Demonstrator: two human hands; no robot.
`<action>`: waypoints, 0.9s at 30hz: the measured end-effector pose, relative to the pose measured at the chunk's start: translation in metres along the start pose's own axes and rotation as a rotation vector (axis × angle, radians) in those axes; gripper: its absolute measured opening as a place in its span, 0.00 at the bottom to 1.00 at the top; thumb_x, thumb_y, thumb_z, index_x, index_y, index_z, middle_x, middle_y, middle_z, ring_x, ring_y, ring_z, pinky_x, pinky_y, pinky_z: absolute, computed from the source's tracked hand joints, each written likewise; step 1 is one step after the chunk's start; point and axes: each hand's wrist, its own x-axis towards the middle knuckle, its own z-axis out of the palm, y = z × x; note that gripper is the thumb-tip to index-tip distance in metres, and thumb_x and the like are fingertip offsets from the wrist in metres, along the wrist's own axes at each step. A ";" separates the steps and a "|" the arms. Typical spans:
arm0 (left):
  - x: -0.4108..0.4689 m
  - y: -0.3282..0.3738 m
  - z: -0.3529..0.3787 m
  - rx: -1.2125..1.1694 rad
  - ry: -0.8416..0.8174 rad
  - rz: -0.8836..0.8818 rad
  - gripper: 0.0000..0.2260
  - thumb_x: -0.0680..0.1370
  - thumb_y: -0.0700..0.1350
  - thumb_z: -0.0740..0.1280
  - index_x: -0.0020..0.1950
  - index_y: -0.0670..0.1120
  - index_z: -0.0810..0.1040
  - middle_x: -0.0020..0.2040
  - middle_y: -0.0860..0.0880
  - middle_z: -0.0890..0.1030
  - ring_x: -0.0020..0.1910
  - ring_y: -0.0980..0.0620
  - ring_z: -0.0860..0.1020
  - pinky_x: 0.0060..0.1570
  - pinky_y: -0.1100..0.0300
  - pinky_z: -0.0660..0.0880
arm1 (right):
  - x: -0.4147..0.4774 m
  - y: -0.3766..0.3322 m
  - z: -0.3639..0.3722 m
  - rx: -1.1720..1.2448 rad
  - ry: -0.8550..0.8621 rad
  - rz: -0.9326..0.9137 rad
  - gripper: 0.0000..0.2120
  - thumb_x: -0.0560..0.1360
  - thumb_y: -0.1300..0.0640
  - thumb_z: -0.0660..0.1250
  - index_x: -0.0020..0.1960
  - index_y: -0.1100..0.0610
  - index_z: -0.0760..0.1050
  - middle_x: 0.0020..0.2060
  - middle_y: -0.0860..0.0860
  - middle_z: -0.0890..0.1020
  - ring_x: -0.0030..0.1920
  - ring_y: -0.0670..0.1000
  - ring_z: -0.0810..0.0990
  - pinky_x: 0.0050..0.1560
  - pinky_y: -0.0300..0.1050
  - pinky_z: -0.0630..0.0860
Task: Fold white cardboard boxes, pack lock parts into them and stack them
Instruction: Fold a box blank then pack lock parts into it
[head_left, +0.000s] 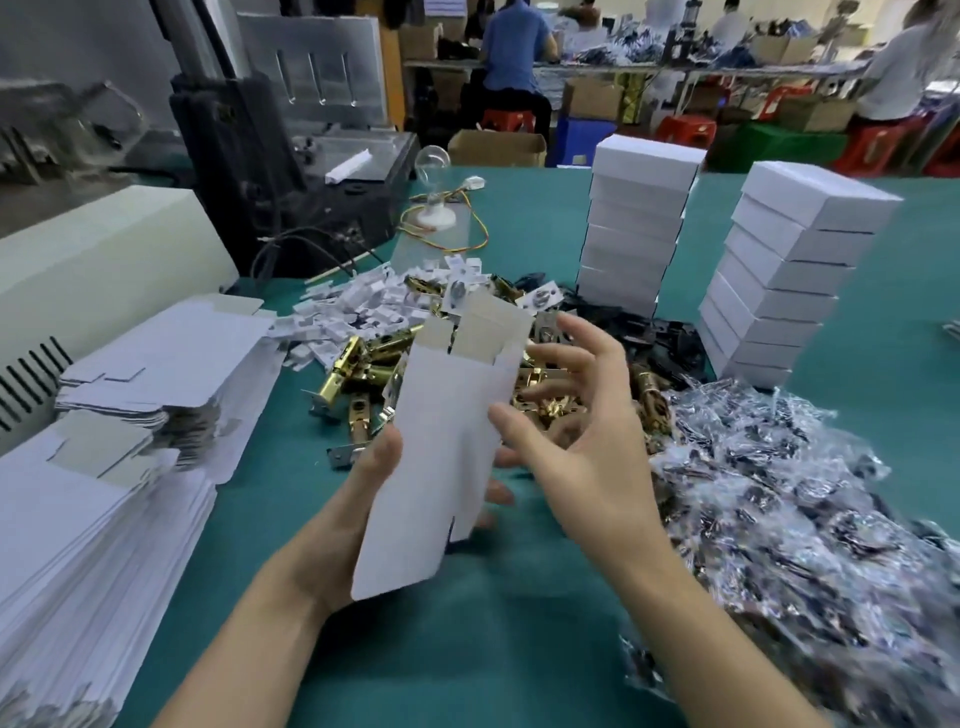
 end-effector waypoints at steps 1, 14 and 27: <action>0.005 0.003 0.002 0.115 0.023 0.015 0.43 0.63 0.78 0.74 0.69 0.53 0.82 0.64 0.46 0.85 0.60 0.45 0.84 0.58 0.50 0.82 | -0.002 0.000 0.000 -0.100 0.023 -0.059 0.31 0.74 0.55 0.77 0.73 0.45 0.68 0.61 0.41 0.78 0.56 0.49 0.80 0.45 0.44 0.80; 0.011 -0.001 -0.001 0.340 0.105 0.138 0.45 0.65 0.79 0.71 0.74 0.53 0.75 0.67 0.48 0.82 0.65 0.46 0.81 0.62 0.58 0.78 | -0.006 -0.007 0.003 -0.207 -0.156 -0.291 0.24 0.74 0.43 0.74 0.65 0.53 0.79 0.63 0.51 0.72 0.69 0.51 0.72 0.67 0.50 0.74; 0.010 0.000 -0.002 0.163 0.368 0.127 0.30 0.60 0.73 0.80 0.53 0.56 0.87 0.53 0.47 0.88 0.50 0.46 0.87 0.45 0.49 0.85 | -0.002 -0.003 0.005 0.380 -0.150 0.088 0.20 0.73 0.54 0.76 0.59 0.46 0.70 0.50 0.53 0.86 0.52 0.55 0.86 0.51 0.52 0.82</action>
